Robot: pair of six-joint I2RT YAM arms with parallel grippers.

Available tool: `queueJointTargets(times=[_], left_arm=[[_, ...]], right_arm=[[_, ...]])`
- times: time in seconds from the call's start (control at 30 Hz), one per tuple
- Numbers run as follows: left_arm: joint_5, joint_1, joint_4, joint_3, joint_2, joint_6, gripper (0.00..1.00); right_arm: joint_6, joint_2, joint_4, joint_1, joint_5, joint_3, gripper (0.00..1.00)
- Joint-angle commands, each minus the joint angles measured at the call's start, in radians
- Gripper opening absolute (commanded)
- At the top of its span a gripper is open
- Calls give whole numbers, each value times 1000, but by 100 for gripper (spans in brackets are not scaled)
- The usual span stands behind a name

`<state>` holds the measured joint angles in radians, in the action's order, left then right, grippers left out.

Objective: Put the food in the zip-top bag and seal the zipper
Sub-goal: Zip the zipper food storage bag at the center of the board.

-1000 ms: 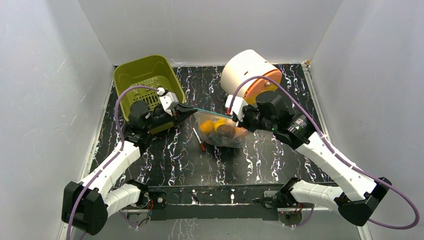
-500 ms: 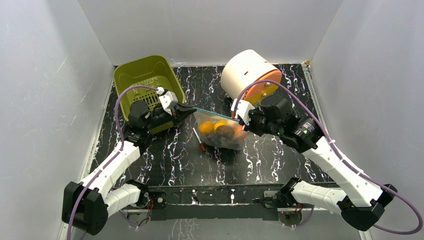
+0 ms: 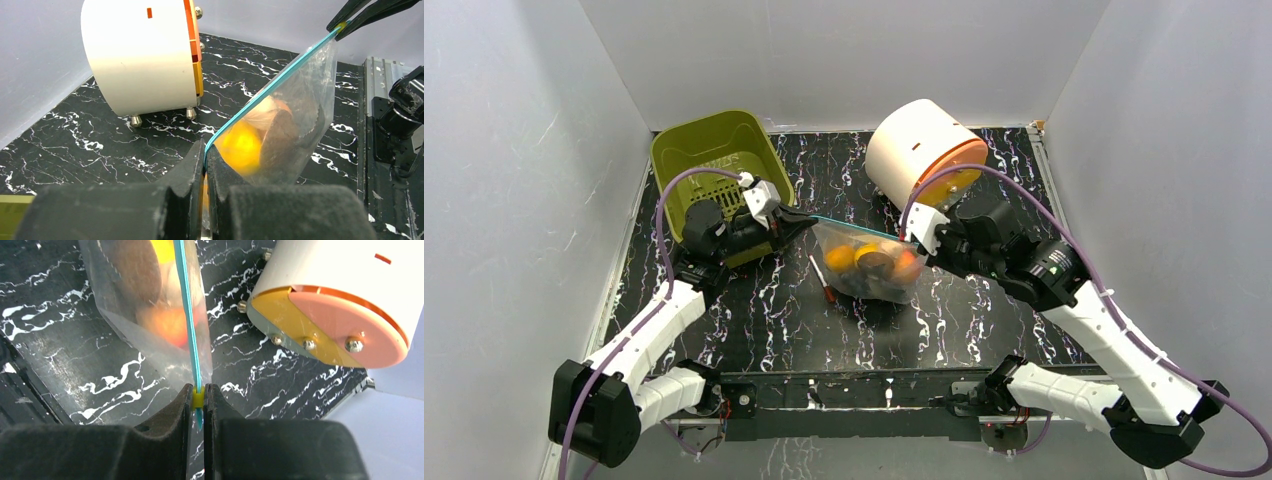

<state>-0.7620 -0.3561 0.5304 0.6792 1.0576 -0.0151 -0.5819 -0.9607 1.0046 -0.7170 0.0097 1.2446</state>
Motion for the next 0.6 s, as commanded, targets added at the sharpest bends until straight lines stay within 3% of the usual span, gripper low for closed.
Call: queueJointTargets(times=[0.0,0.37,0.57], left_arm=[[96,43,62,30,-5,13,0],[83,43,146,4,7,107,0],[-105,43,34,64,-9,181,0]], right_arm=[[4,54,169,19,170,69,0],[73,58,286,19,214,88,0],[120,53,358,19,49,249,0]])
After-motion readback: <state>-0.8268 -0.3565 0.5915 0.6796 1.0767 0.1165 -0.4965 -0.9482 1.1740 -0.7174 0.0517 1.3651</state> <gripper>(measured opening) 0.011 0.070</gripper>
